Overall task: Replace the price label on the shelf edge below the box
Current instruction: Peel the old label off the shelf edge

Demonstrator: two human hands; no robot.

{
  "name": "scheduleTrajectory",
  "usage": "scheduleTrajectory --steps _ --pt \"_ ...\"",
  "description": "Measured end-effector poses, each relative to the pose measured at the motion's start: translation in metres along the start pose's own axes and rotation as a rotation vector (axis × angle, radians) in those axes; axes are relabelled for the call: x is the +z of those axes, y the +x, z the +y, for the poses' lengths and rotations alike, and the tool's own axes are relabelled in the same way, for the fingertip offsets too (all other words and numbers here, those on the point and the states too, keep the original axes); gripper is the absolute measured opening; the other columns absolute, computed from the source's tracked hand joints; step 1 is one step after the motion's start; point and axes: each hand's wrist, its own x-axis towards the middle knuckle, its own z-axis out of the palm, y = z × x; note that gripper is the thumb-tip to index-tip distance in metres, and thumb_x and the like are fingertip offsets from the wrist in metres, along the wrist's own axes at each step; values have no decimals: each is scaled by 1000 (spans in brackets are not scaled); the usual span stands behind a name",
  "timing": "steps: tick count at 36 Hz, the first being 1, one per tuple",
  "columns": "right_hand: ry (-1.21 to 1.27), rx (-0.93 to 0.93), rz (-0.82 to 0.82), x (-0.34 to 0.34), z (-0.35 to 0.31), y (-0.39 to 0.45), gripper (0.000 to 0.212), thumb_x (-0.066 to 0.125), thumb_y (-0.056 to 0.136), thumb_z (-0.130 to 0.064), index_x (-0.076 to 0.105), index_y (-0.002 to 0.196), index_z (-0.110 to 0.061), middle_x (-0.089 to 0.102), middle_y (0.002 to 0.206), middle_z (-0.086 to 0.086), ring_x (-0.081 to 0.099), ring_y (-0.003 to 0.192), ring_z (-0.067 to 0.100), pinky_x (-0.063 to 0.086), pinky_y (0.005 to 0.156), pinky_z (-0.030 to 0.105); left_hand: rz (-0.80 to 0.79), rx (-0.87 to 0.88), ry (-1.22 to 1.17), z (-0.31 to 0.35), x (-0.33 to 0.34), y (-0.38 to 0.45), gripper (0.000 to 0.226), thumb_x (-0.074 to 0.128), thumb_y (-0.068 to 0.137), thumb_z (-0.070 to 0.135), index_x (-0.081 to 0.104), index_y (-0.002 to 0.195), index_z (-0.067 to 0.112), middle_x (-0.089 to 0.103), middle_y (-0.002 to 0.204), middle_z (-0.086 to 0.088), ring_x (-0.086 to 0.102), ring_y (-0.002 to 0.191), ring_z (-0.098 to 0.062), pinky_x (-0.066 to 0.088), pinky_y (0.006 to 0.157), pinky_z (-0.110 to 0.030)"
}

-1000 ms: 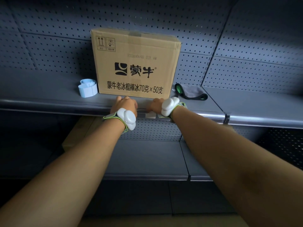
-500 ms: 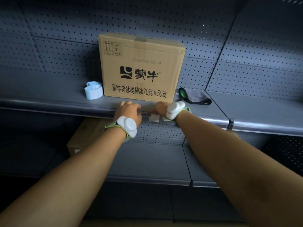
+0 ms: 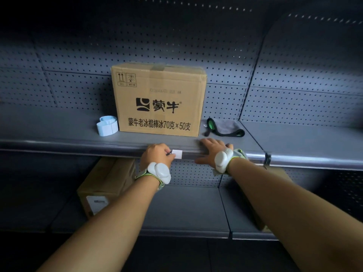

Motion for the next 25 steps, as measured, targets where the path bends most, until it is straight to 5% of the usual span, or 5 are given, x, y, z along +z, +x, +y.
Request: scheduleTrajectory --steps 7,13,18,25 --pt "-43 -17 153 29 6 21 80 63 64 -75 34 129 -37 43 137 -4 39 125 27 27 95 49 -38 -111 64 6 -9 3 10 69 82 30 74 84 22 74 95 -4 66 88 -28 56 78 -35" --pt "-30 -33 193 36 11 31 82 62 62 -77 35 127 -35 41 139 -3 37 124 29 26 96 49 -63 -141 187 16 -8 6 16 66 82 30 74 84 16 73 92 -6 56 70 -25 45 65 -26" --pt "-34 -49 248 43 13 34 78 60 61 -78 38 121 -34 43 136 -4 38 119 28 26 93 47 -95 -133 324 28 -8 4 17 61 85 26 72 93 16 70 97 -9 63 83 -31 47 69 -30" --pt "-7 -50 241 44 14 37 78 62 60 -76 38 121 -34 43 134 -2 37 119 28 25 94 48 -102 -62 570 58 -7 -2 31 53 85 5 42 57 13 56 72 -7 56 69 -27 45 63 -30"
